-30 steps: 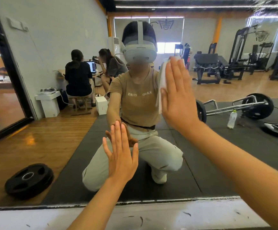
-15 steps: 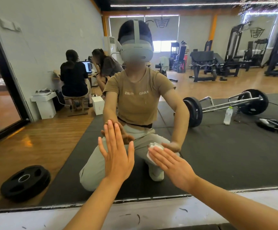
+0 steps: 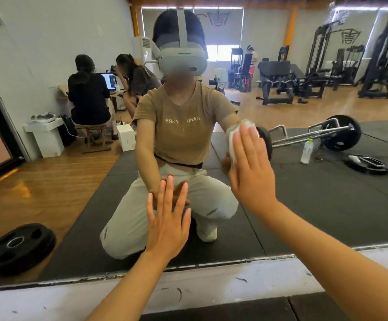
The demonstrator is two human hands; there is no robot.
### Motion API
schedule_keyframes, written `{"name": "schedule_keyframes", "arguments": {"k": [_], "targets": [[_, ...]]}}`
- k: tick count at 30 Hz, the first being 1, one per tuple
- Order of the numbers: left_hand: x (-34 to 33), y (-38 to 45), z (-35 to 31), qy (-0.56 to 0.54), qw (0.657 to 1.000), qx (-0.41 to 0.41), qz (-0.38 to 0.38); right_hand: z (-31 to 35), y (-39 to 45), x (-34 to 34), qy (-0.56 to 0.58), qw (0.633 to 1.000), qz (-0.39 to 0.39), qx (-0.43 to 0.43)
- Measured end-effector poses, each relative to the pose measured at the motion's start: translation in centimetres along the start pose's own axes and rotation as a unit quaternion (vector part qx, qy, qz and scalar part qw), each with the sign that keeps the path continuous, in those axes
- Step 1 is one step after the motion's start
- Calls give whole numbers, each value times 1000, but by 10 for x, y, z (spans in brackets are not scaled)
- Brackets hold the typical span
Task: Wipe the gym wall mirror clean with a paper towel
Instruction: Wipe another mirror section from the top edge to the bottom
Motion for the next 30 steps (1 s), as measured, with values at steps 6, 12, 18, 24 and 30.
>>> {"name": "schedule_keyframes", "arguments": {"k": [6,12,18,24,30], "targets": [[-10,2,-1,-8,1000,5,-10,0,-148,-39,-99,962,160,196],[-9,-2,4,0,1000,-26,-10,5,-217,-49,-161,908,271,275],[-20,-40,20,11,1000,-3,10,15,-157,-53,-99,963,165,191],[-34,-87,45,13,998,52,13,48,-81,-56,60,998,-5,-9],[-48,-119,69,2,994,105,33,63,-178,-100,44,995,44,73]]}}
Point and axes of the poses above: each hand's wrist, its own y-axis towards the middle knuckle, its own x-axis out of the back of the hand, z = x × y, the point moved 1 cm from there along y, towards the middle knuckle, and after that the axes turned 4 degrees about x, right-handed, at the moved point
